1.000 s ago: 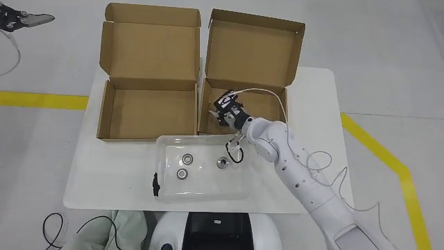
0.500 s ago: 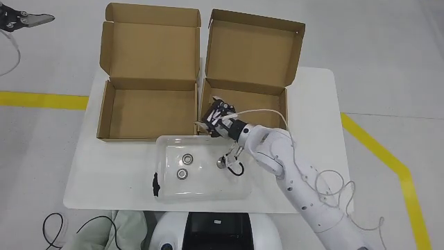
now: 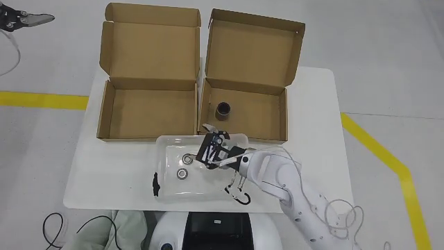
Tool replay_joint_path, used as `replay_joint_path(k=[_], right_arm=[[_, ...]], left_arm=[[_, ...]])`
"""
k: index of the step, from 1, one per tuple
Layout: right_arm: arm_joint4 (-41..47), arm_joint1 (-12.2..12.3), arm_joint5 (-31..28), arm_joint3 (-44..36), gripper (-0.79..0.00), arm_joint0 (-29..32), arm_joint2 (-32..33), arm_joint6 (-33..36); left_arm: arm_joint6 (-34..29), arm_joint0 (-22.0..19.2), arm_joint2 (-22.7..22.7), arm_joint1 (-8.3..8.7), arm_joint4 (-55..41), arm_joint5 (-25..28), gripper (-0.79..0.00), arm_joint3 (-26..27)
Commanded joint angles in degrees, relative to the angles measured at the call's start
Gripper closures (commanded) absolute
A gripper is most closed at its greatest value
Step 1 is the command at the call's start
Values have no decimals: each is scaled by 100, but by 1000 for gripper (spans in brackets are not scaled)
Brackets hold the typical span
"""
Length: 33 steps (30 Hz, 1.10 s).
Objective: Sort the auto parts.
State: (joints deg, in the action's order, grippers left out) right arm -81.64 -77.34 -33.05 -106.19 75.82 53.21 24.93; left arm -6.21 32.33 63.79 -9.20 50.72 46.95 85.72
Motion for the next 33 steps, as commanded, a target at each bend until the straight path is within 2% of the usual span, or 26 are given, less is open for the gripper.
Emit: replay_joint_path(k=[1,3,5,23,24,33], right_arm=[[20,18,-70,-57,-563,33,11,45],[65,29,-122,-66,-508,39,6,29],[106,30,-147,-28,-526,6,-27,4],[139,26,-165,32,-520,-41,-56,-39],[139,26,-165,32,-616,-41,-56,-39],[-103,101,-233,-198,-622,64,-50,358]], left_arm=[[0,0,0,0,0,0,-785,0],[0,0,0,0,0,0,-785,0],[0,0,0,0,0,0,-785,0],[0,0,0,0,0,0,-785,0],[0,0,0,0,0,0,-785,0],[0,0,0,0,0,0,-785,0]])
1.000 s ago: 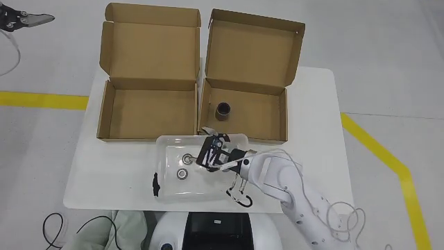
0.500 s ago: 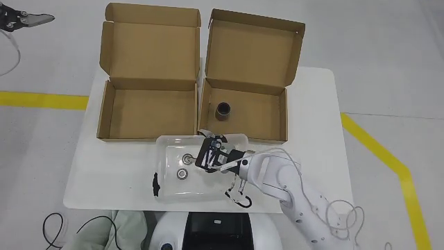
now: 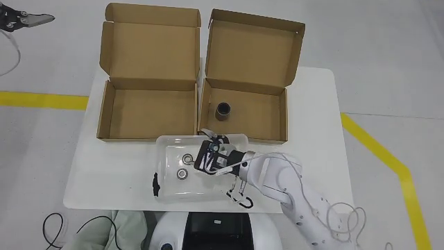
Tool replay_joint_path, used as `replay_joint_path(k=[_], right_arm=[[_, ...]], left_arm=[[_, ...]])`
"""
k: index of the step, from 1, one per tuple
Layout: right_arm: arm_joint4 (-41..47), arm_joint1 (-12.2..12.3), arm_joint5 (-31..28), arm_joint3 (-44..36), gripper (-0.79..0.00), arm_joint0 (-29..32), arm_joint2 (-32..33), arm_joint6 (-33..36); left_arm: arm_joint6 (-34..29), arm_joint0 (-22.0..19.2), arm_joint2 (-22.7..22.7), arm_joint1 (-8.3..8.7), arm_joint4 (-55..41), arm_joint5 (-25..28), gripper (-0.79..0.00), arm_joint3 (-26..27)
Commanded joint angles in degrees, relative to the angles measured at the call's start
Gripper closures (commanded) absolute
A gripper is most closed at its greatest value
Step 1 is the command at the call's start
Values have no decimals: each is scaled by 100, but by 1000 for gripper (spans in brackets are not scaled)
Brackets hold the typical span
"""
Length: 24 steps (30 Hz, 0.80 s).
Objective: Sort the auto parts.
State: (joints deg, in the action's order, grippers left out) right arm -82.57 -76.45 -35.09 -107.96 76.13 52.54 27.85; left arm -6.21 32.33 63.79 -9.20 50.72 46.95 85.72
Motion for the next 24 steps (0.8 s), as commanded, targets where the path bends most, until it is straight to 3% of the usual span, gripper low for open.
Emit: replay_joint_path(k=[1,11,15,24], right_arm=[[-8,30,-61,-51,-625,81,41,132],[139,182,-517,-115,-563,408,167,1082],[225,211,-461,-97,-523,414,177,1480],[327,222,-132,200,-536,227,101,2031]], left_arm=[[0,0,0,0,0,0,-785,0],[0,0,0,0,0,0,-785,0],[0,0,0,0,0,0,-785,0],[0,0,0,0,0,0,-785,0]])
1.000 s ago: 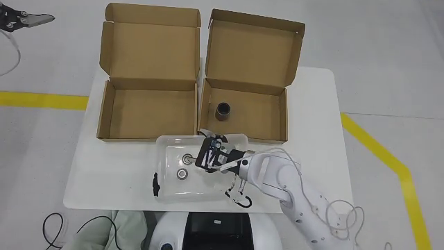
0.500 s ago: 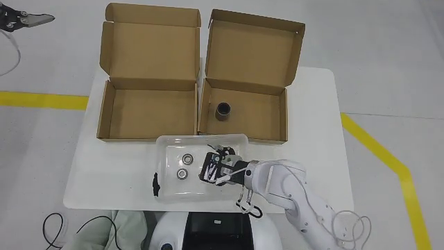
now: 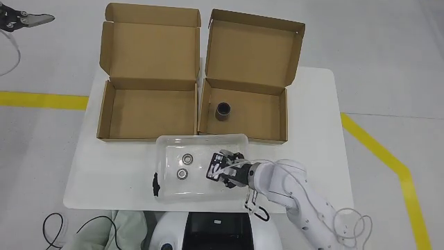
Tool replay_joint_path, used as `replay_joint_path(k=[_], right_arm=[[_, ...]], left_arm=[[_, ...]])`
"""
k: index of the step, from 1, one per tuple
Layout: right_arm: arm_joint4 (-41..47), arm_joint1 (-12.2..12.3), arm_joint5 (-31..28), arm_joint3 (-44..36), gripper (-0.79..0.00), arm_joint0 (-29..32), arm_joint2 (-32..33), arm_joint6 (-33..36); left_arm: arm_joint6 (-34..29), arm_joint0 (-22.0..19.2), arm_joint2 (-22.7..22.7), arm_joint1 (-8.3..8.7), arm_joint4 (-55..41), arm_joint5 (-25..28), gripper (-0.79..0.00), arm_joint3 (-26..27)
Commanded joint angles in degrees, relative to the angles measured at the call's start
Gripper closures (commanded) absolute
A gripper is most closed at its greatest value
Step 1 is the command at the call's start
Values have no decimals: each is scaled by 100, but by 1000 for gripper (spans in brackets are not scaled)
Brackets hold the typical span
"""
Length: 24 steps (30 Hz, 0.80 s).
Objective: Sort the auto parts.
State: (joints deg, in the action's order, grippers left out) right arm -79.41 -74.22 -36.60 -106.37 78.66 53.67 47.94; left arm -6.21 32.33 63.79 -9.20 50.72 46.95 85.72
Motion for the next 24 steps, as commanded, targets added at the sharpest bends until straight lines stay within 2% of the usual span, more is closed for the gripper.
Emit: replay_joint_path(k=[1,12,24], right_arm=[[16,-3,42,93,-536,-61,-29,62],[96,-34,225,594,-523,-430,-276,265],[98,-51,351,820,-425,-637,-507,333]], left_arm=[[0,0,0,0,0,0,-785,0],[0,0,0,0,0,0,-785,0],[0,0,0,0,0,0,-785,0]])
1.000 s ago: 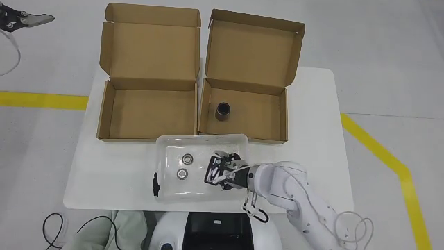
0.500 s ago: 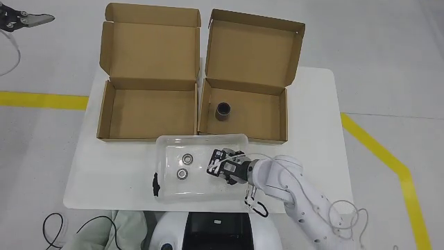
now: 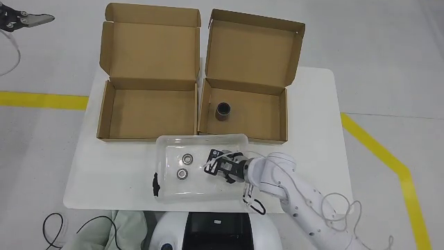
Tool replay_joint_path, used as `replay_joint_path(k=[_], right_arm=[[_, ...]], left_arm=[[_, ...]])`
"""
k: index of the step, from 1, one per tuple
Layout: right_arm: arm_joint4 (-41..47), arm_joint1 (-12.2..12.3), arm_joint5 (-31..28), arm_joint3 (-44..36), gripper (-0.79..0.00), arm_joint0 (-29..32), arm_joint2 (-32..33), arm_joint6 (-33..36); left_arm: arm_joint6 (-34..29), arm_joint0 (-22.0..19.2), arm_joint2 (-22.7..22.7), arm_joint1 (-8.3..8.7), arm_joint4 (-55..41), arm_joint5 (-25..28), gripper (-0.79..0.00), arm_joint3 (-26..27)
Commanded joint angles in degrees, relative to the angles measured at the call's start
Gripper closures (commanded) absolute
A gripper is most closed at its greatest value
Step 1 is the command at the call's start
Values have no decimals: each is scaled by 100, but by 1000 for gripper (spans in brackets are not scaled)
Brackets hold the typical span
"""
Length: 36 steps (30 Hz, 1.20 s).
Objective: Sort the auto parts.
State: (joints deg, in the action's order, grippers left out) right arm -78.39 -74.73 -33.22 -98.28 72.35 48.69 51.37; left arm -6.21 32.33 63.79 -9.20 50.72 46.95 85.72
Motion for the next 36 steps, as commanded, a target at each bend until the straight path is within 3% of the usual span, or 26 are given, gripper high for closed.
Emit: replay_joint_path(k=[1,10,14,15,17,30,36], right_arm=[[-8,0,24,29,-413,-14,-24,-20],[-39,-1,88,115,-339,-103,-134,-81],[-59,3,122,134,-197,-123,-163,-107],[-60,4,129,134,-108,-126,-169,-118],[-60,6,133,137,-3,-134,-182,-146],[241,92,-473,-156,0,-24,-38,-1598],[275,109,-618,-213,0,3,-116,-1967]], left_arm=[[0,0,0,0,0,0,-785,0],[0,0,0,0,0,0,-785,0],[0,0,0,0,0,0,-785,0],[0,0,0,0,0,0,-785,0],[0,0,0,0,0,0,-785,0],[0,0,0,0,0,0,-785,0],[0,0,0,0,0,0,-785,0]])
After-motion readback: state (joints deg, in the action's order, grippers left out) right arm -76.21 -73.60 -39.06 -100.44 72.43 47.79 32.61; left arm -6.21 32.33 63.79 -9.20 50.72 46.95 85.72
